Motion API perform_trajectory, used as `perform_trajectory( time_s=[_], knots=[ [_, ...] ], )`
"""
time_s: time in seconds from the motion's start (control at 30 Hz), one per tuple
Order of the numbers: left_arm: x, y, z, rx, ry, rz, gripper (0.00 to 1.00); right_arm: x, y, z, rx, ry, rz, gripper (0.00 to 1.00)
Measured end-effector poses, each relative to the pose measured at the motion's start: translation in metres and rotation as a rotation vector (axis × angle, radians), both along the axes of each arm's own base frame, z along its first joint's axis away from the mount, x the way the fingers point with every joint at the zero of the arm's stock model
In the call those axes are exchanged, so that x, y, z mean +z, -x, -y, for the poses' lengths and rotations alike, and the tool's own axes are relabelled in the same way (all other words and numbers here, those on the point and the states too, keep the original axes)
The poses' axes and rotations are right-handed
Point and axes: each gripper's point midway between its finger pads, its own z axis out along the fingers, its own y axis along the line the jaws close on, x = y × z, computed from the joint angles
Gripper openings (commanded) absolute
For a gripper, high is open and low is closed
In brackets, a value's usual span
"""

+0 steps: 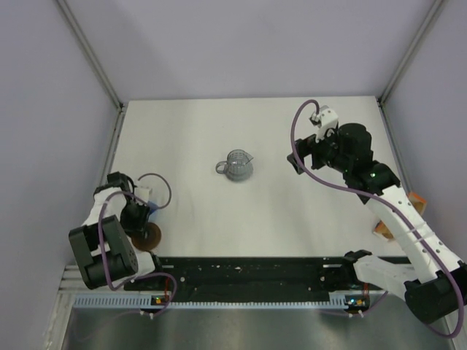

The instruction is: Place the coffee filter in the dripper

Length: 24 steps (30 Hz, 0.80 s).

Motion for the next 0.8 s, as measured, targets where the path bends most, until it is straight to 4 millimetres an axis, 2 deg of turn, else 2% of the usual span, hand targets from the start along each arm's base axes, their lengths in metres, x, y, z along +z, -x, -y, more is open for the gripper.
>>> perform_trajectory(
  time_s=[0.2,0.3,0.53,0.7,0.8],
  knots=[
    [0.034,-0.028,-0.013,-0.002,-0.064,0.148,0.00,0.001,0.001,0.001,-0.001,0.000,0.005,0.99],
    [0.046,-0.033,-0.015,-0.012,-0.080,0.189,0.00,0.001,0.001,0.001,-0.001,0.002,0.002,0.99],
    [0.055,-0.024,-0.004,-0.020,-0.023,0.162,0.00,0.008,0.001,0.000,0.002,-0.004,0.011,0.99],
    [0.077,-0.041,0.003,-0.031,0.028,0.231,0.00,0.011,0.001,-0.002,0.007,-0.017,0.014,0.98],
    [0.091,-0.052,0.010,-0.042,0.065,0.275,0.00,0.009,0.001,-0.007,0.011,-0.043,-0.017,0.92]
  ],
)
